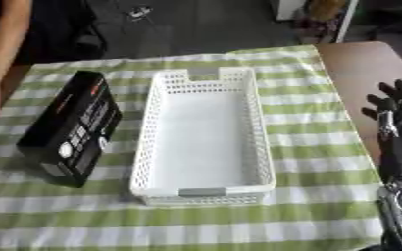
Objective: Pick up objects on the table and place them in the box.
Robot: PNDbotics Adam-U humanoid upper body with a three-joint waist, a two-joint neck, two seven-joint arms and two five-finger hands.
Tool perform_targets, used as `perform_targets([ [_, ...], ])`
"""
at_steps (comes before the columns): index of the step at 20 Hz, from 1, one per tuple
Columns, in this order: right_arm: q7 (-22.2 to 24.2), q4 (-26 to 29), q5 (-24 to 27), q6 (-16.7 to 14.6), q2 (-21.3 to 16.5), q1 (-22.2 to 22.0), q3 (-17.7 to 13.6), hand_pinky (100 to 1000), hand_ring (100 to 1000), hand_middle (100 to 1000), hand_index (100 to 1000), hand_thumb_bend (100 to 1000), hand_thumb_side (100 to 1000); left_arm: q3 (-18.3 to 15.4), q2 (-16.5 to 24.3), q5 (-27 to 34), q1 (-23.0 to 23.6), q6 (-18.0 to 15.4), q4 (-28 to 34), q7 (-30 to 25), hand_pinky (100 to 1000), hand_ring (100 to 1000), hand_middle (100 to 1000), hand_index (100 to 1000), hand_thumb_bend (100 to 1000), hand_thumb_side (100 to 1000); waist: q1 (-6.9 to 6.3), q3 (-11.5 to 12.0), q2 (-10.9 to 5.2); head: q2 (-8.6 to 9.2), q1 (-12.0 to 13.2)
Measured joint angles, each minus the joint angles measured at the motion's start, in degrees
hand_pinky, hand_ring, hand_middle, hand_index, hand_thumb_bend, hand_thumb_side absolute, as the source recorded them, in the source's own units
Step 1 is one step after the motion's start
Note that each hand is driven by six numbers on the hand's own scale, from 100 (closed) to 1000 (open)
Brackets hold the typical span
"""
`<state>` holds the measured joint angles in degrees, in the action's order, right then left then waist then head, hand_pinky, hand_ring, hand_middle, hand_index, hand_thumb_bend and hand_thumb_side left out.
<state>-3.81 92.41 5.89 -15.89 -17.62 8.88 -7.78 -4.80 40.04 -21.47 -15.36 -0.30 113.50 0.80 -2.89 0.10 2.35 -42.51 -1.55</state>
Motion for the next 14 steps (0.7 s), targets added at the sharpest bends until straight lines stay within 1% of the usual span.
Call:
perform_targets([
  [2,0.0,0.0,0.0,0.0,0.0,0.0,0.0,780,838,884,1000,100,610,0.2,0.1,-3.3,0.1,-1.9,0.1,-6.2,916,928,970,1000,997,551,0.00,0.0,0.00,0.00,0.0],
  [3,0.0,0.0,0.0,0.0,0.0,0.0,0.0,780,838,884,1000,100,611,0.2,0.1,-4.8,0.1,-2.8,0.2,-9.0,913,926,969,1000,998,551,0.00,0.0,0.00,0.00,0.0],
  [4,0.0,0.0,0.0,0.0,0.0,0.0,0.0,780,838,884,1000,100,610,0.1,0.1,-6.0,0.1,-3.6,0.2,-11.3,920,935,974,1000,991,560,0.00,0.0,0.00,0.00,0.0],
  [6,0.0,0.0,0.0,0.0,0.0,0.0,-0.2,780,838,884,1000,100,611,0.1,0.2,-7.5,0.1,-4.6,0.2,-14.2,916,939,975,1000,974,576,0.00,0.0,0.00,0.00,0.0],
  [8,0.0,0.0,0.0,0.0,0.0,0.0,-0.3,780,838,884,1000,100,611,0.0,0.3,-7.9,0.1,-4.9,0.2,-15.4,905,934,967,1000,957,602,0.00,0.0,0.00,0.00,0.0],
  [9,0.0,0.0,0.0,0.0,0.0,0.0,-0.3,780,838,884,1000,100,611,-0.2,0.3,-7.9,0.2,-4.8,0.2,-15.5,907,936,969,1000,960,599,0.00,0.0,0.00,0.00,0.0],
  [10,0.0,0.0,0.0,0.0,0.0,0.0,-0.3,780,838,884,1000,100,611,-0.3,0.3,-7.9,0.2,-4.6,0.2,-15.5,893,929,962,996,942,615,0.01,0.0,0.00,0.00,0.0],
  [13,0.0,0.0,0.0,0.0,0.0,0.0,-0.3,780,838,884,1000,100,610,-0.6,0.2,-7.8,0.4,-3.6,0.2,-14.5,887,926,959,992,936,623,0.01,0.1,0.00,0.00,0.0],
  [14,0.0,0.0,0.0,0.0,0.0,0.0,-0.3,779,838,884,1000,100,611,-0.7,0.2,-7.7,0.5,-3.1,0.2,-14.0,875,921,955,988,904,654,0.01,0.1,0.00,0.00,0.0],
])
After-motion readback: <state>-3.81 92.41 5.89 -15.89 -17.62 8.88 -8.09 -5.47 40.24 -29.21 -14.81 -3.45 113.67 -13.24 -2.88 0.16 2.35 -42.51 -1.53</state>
